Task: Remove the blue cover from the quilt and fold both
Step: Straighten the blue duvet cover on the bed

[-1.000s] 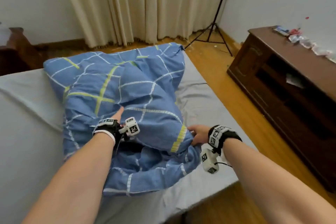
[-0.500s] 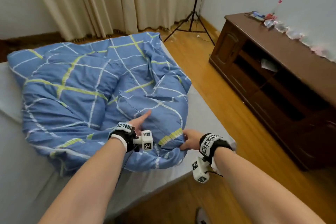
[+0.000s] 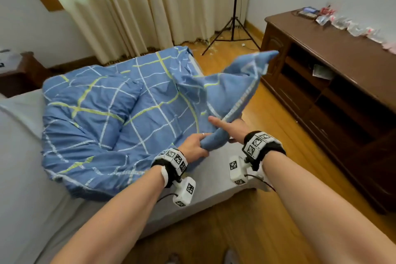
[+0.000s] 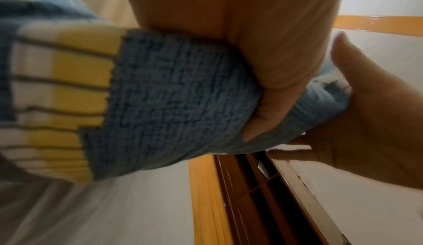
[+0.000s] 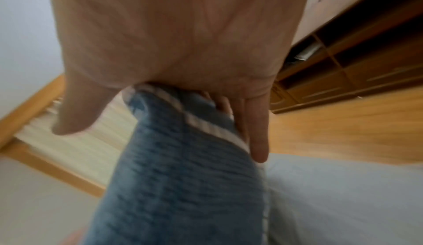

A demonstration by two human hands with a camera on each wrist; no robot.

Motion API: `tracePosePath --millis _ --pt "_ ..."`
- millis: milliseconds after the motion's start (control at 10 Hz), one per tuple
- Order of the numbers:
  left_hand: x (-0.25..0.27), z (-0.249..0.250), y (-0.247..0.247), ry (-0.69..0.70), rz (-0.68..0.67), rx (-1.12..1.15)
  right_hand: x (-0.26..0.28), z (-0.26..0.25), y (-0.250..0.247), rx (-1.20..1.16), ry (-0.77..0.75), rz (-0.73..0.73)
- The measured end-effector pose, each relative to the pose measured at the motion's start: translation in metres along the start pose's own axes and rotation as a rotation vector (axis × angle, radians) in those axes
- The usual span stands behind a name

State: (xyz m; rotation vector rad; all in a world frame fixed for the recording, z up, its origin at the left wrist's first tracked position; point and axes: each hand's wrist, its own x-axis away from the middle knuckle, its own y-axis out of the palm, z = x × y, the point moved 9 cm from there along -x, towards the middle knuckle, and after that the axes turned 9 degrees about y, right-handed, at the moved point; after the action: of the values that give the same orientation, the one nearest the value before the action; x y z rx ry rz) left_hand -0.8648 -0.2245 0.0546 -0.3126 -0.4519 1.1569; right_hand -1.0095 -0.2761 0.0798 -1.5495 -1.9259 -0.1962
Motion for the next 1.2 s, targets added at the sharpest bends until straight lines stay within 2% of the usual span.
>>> tracePosePath --millis 100,200,300,400,500,600,700,800,900,1000,1100,1200 --pt "0.005 0.015 0.006 0.079 -0.023 -0.034 -0.012 0.005 -0.019 -0.027 0.042 0.162" --pt "0.015 -0.015 -0.016 -0.011 0.083 -0.292 -0.015 0.017 -0.036 0.070 0.074 0.299" --pt "0.044 -0.095 -0.022 -0.331 -0.069 -0.660 0.003 0.013 -0.046 0.214 0.051 0.377" --pt "0.063 -0.118 0.001 -0.427 -0.201 -0.740 0.017 0.004 -0.064 0.189 -0.002 0.449" --pt "0.054 -0.086 0.023 -0.340 -0.124 -0.735 0.041 -0.017 -0.089 0.097 -0.104 0.509" --pt "0.037 -0.039 0.042 -0.261 -0.084 -0.669 0.069 -0.025 -0.136 -0.067 -0.204 0.608" --pt "0.033 -0.004 0.071 -0.234 -0.099 -0.733 0.081 0.043 -0.191 -0.131 -0.092 0.674" --pt "0.046 -0.010 0.131 -0.291 -0.215 -0.722 0.065 0.195 -0.220 -0.027 0.310 0.575" --pt "0.081 -0.027 0.198 -0.406 -0.346 -0.448 0.061 0.305 -0.199 -0.043 0.608 0.301" --pt "0.101 -0.020 0.189 -0.422 -0.189 -0.418 0.030 0.309 -0.159 0.321 0.579 0.132" --pt "0.124 -0.020 0.137 -0.467 -0.063 -0.431 0.021 0.261 -0.104 0.172 0.456 0.045" --pt "0.161 -0.031 0.070 -0.539 0.087 -0.417 0.035 0.185 -0.030 0.131 0.330 -0.066"
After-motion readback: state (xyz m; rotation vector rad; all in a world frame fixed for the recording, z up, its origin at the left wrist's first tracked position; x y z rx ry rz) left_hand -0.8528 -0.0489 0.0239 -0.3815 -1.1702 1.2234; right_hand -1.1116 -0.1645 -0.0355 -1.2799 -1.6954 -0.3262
